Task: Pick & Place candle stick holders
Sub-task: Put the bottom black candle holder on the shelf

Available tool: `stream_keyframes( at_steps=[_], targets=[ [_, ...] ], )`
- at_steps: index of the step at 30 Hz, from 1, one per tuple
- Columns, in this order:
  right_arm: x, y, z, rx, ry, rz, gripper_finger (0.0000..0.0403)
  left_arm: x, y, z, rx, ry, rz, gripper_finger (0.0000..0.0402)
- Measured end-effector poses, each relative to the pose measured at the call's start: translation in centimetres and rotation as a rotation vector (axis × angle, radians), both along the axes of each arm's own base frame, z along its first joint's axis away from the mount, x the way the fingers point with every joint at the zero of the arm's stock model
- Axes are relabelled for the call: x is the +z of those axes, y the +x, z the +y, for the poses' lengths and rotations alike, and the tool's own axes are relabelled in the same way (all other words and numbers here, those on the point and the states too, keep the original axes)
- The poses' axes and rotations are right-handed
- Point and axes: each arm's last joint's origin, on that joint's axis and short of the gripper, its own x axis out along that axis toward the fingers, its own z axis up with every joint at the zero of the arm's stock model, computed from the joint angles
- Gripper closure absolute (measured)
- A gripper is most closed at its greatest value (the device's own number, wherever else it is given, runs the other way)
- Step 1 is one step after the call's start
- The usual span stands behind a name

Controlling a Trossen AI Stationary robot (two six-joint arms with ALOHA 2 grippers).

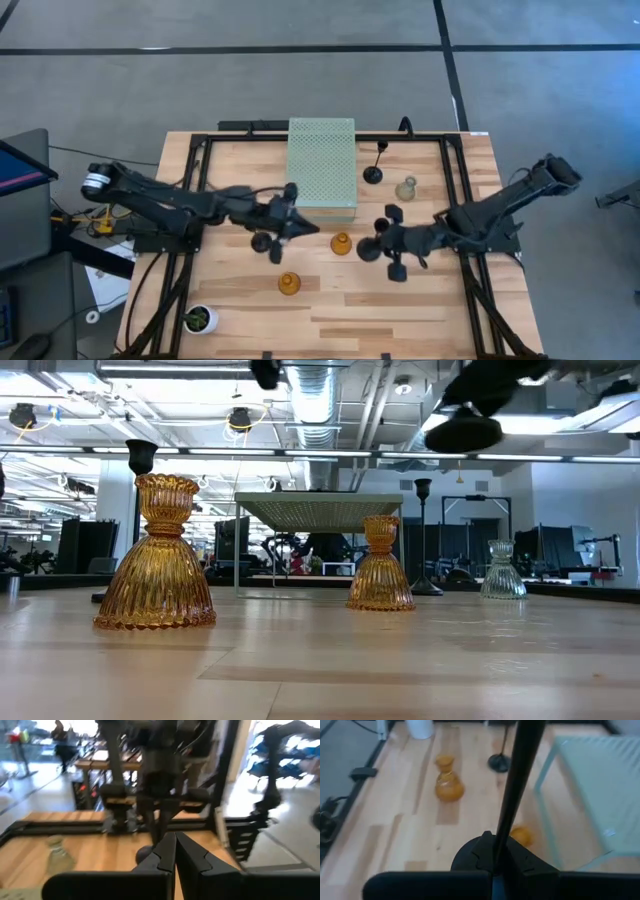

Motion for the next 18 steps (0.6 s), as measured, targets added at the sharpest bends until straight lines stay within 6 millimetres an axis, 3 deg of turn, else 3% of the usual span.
stream_keyframes(
  at_steps=[4, 11, 18],
  targets=[
    [0.3, 0.7, -1.5, -0.019, -0.026, 0.001, 0.0402, 0.7, 2.5, 2.0, 0.02, 0.001, 0.04, 0.0395],
    [0.2, 1.2, -3.4, -0.082, -0.043, 0.009, 0.0403, 2.7, 5.1, 6.1, -0.141, -0.05, 0.026, 0.0395],
    [0.0, 1.7, -4.7, -0.087, -0.006, 0.026, 0.0403, 3.4, 6.2, 7.3, -0.121, -0.041, -0.022, 0.0395]
  ],
)
